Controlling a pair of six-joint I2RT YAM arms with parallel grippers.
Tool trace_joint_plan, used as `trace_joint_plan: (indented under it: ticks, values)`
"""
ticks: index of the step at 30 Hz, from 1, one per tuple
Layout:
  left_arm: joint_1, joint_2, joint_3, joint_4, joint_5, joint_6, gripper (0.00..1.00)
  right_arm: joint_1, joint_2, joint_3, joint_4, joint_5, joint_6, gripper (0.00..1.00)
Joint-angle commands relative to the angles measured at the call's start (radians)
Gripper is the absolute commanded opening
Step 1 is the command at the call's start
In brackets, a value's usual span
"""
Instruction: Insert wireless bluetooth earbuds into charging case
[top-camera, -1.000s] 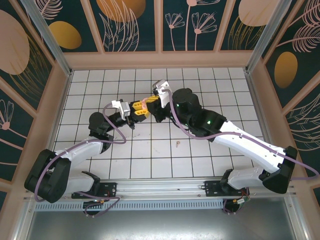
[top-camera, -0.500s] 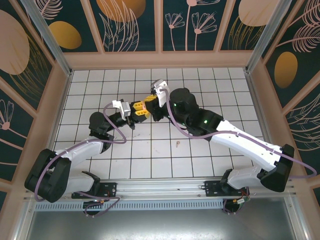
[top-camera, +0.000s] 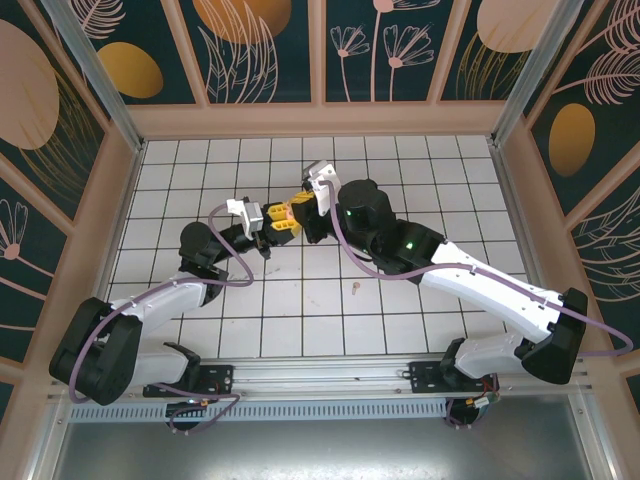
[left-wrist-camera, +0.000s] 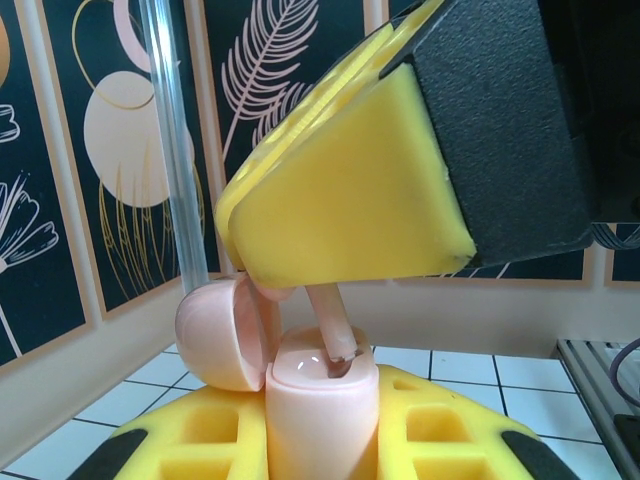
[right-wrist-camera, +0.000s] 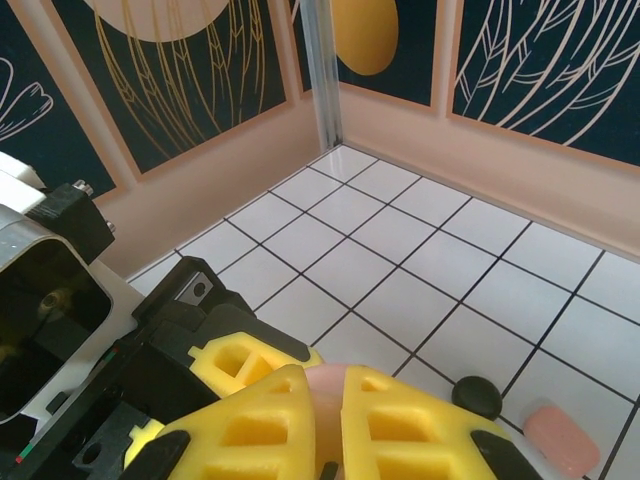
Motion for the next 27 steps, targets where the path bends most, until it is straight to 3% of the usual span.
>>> trace_joint_plan:
  ticks: [1, 17, 27]
  values:
    - [-0.008, -0.009, 0.042, 0.063, 0.031, -0.003, 0.0, 0.003, -0.014, -0.024, -0.021, 0.024, -0.025, 0.11]
    - [-0.009, -0.007, 0.062, 0.045, 0.034, 0.0, 0.0, 0.045, 0.044, -0.013, -0.099, -0.056, -0.088, 0.1]
    - [-0.01, -0.013, 0.059, 0.042, 0.036, 0.001, 0.0, 0.046, 0.05, -0.018, -0.111, -0.021, -0.087, 0.08]
